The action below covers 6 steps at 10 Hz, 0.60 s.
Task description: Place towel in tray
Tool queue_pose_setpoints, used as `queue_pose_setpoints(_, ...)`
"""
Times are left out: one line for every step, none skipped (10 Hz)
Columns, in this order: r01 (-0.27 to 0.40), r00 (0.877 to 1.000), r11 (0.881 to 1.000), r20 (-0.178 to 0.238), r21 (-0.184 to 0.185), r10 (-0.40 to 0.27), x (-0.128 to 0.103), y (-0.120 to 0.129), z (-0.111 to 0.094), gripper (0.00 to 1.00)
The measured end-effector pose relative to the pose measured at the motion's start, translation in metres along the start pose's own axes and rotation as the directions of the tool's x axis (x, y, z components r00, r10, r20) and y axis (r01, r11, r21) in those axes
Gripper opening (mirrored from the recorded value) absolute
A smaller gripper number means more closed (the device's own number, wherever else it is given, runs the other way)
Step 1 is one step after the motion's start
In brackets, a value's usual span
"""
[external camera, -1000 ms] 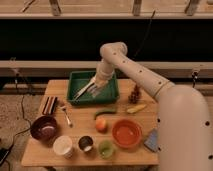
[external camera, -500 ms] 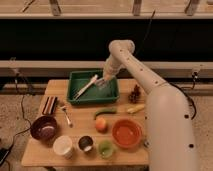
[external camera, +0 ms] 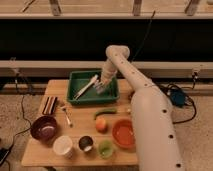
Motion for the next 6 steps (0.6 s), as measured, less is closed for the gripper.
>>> queue_pose_setpoints(-0.007, 1.000, 1.000, 0.006, -0.007, 0.007, 0.0015, -0.0001, 0.0029, 0.80)
queue_pose_setpoints(-0.012, 1.000, 1.000, 0.013, -0.016, 0.012, 0.0025, 0.0017, 0.0051, 0.80)
queue_pose_setpoints(-0.014, 1.000, 1.000, 0.022, -0.020, 0.015, 0.0018, 0.0038, 0.0072, 0.80)
queue_pose_setpoints(-0.017, 0.999, 1.000, 0.029, -0.021, 0.017, 0.0016, 0.0050, 0.0081, 0.80)
queue_pose_setpoints(-0.018, 0.999, 1.000, 0.028, -0.021, 0.018, 0.0027, 0.0054, 0.0079, 0.80)
queue_pose_setpoints(-0.018, 0.999, 1.000, 0.028, -0.021, 0.019, 0.0028, 0.0055, 0.0079, 0.80)
